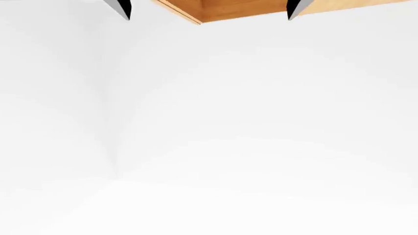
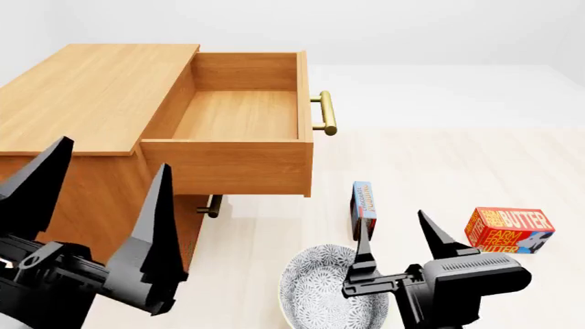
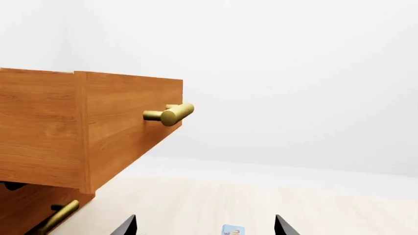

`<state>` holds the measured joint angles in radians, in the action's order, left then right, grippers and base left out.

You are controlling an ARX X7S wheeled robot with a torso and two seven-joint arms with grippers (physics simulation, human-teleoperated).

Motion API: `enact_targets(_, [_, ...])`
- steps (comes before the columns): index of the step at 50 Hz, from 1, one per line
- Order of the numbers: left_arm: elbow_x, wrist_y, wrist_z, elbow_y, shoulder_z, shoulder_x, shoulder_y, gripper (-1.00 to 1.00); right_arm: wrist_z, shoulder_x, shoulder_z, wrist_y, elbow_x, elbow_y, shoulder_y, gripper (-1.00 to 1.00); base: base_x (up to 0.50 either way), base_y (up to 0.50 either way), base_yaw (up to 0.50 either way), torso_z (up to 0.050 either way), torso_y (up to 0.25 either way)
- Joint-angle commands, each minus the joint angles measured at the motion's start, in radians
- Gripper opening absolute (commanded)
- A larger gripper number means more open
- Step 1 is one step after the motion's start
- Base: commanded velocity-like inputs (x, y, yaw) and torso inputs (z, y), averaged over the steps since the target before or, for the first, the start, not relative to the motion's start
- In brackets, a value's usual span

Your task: Put the chocolate pudding in the top drawer of the cabinet and close it.

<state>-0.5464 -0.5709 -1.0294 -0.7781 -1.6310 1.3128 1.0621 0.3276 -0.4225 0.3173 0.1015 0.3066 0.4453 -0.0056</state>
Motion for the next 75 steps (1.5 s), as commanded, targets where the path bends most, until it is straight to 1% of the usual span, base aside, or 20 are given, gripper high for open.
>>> enact_targets(1, [0.041,-0.100,-0.003,0.090,-0.012,-0.006,-0.052,1.00,0.012,-0.019,0.014,0.146,-0.004,0.032,0.105,1.00,0.00,0.00,0.00,0.000,0.000])
enact_targets(6, [0.020,-0.170,-0.043,0.128,-0.007,-0.006,-0.076,1.00,0.014,-0.034,0.023,0.265,0.010,0.068,0.185,1.00,0.00,0.00,0.00,0.000,0.000])
enact_targets(10, [0.035,-0.230,-0.084,0.160,0.003,-0.013,-0.098,1.00,-0.006,-0.041,0.008,0.375,0.080,0.080,0.263,1.00,0.00,0.00,0.00,0.000,0.000])
enact_targets(16, [0.069,-0.231,-0.066,0.170,0.002,-0.003,-0.102,1.00,-0.030,-0.036,-0.019,0.489,0.173,0.048,0.367,1.00,0.00,0.00,0.00,0.000,0.000])
enact_targets(18, [0.104,-0.224,-0.095,0.174,0.011,0.002,-0.107,1.00,-0.030,-0.032,-0.019,0.520,0.181,0.026,0.402,1.00,0.00,0.00,0.00,0.000,0.000])
enact_targets(21, [0.122,-0.231,-0.090,0.182,0.010,0.002,-0.112,1.00,-0.036,-0.026,-0.020,0.561,0.197,-0.012,0.458,1.00,0.00,0.00,0.00,0.000,0.000])
enact_targets(25, [0.111,-0.237,-0.070,0.196,0.005,-0.002,-0.115,1.00,-0.068,0.005,-0.029,0.624,0.246,-0.128,0.554,1.00,0.00,0.00,0.00,0.000,0.000])
enact_targets(30, [0.103,-0.240,-0.076,0.214,0.008,-0.007,-0.118,1.00,-0.100,0.036,-0.007,0.657,0.236,-0.289,0.680,1.00,0.00,0.00,0.00,0.000,0.000])
enact_targets(38, [0.112,-0.228,-0.124,0.235,0.023,-0.018,-0.125,1.00,-0.158,0.098,0.036,0.724,0.222,-0.579,0.881,1.00,0.00,0.00,0.00,0.000,0.000])
enact_targets(45, [0.116,-0.229,-0.145,0.243,0.031,-0.019,-0.130,1.00,-0.194,0.151,0.071,0.824,0.217,-0.820,1.052,1.00,0.00,0.00,0.00,0.000,0.000])
enact_targets(51, [0.122,-0.237,-0.163,0.255,0.038,-0.022,-0.137,1.00,-0.235,0.206,0.110,0.818,0.181,-1.059,1.176,1.00,0.00,0.00,0.00,0.000,0.000])
enact_targets(56, [0.129,-0.234,-0.170,0.259,0.041,-0.025,-0.141,1.00,-0.276,0.251,0.136,0.754,0.143,-1.268,1.278,1.00,0.00,0.00,0.00,0.000,0.000])
enact_targets(58, [0.130,-0.236,-0.176,0.264,0.044,-0.027,-0.143,1.00,-0.318,0.279,0.162,0.707,0.116,-1.410,1.337,1.00,0.00,0.00,0.00,0.000,0.000])
enact_targets(61, [0.155,-0.227,-0.202,0.266,0.053,-0.027,-0.147,1.00,-0.399,0.346,0.212,0.581,0.057,-1.717,1.443,1.00,0.00,0.00,0.00,0.000,0.000])
enact_targets(62, [0.158,-0.226,-0.206,0.267,0.054,-0.027,-0.148,1.00,-0.403,0.353,0.210,0.572,0.047,-1.752,1.453,1.00,0.00,0.00,0.00,0.000,0.000])
enact_targets(75, [0.165,-0.220,-0.202,0.281,0.060,-0.039,-0.152,1.00,-0.458,0.364,0.070,0.612,-0.121,-1.754,1.417,1.00,0.00,0.00,0.00,0.000,0.000])
